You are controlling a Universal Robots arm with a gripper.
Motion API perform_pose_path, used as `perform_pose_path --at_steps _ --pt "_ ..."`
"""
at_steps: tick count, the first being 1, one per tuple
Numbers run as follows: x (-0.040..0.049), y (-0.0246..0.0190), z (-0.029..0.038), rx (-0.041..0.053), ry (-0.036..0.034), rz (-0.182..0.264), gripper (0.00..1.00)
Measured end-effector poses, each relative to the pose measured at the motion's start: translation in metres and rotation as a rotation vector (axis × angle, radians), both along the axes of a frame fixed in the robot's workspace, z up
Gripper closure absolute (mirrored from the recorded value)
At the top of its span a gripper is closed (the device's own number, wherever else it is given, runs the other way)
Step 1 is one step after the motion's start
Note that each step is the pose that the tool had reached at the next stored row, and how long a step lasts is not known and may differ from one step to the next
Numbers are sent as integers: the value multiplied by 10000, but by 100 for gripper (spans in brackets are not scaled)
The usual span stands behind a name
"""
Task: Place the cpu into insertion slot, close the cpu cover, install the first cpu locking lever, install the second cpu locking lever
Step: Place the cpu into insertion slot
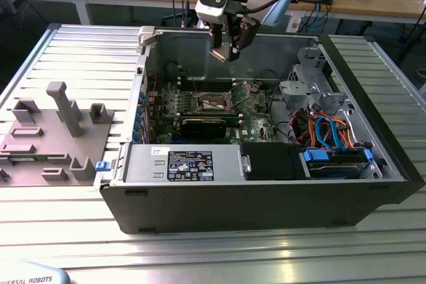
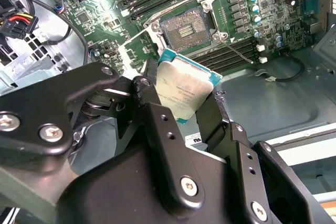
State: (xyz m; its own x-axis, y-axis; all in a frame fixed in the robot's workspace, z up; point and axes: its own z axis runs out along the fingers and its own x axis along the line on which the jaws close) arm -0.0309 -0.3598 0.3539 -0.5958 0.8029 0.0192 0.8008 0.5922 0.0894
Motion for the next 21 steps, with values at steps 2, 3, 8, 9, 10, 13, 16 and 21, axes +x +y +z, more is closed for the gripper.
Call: perform_pose_path --at_steps 2,3,8,9,10,13,16,21 --pt "0 0 0 0 0 -32 46" --pt "0 0 0 0 0 -43 46" --pt "0 0 0 1 0 -107 46" --pt "0 0 0 0 1 -118 46" --pt "0 0 0 1 0 -133 46" --pt "0 0 0 1 0 -168 46" --pt "0 0 0 0 0 -208 46" --pt "0 0 0 0 0 -282 46"
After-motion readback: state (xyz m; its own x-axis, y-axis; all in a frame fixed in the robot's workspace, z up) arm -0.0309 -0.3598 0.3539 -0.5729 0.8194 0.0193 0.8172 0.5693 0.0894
